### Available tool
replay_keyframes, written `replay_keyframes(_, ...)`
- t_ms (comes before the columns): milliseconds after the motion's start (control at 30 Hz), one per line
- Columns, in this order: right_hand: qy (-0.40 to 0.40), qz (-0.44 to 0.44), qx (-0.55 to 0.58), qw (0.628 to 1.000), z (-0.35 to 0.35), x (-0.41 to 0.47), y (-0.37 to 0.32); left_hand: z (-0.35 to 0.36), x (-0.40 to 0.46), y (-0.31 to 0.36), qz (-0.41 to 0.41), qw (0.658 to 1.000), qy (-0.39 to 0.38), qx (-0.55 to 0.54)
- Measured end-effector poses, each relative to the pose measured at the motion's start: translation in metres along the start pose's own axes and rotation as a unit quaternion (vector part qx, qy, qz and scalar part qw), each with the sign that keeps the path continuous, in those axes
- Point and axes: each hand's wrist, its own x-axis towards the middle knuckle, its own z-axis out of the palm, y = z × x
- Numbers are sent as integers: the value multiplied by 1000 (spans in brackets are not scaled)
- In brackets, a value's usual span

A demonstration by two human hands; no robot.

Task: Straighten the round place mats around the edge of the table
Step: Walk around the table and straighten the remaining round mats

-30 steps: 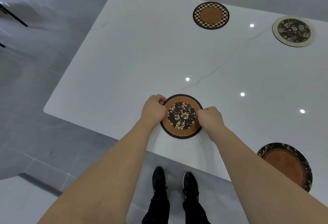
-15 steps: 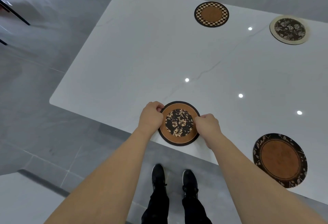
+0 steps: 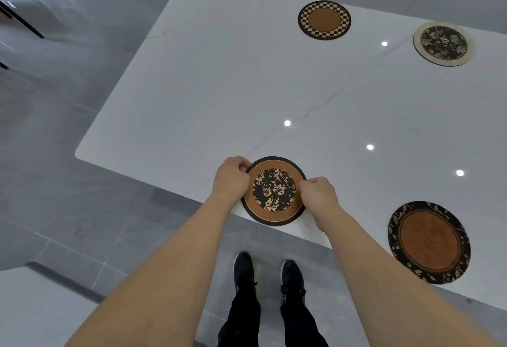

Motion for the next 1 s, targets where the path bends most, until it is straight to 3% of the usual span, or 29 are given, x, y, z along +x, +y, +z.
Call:
replay_keyframes(800, -2, 5, -7, 1000, 1, 2, 3, 1, 1, 0, -17, 1000, -4, -7)
replay_keyframes(1000, 7, -37, -19, 999, -7, 2, 5, 2, -5, 4, 17, 998, 38, 44)
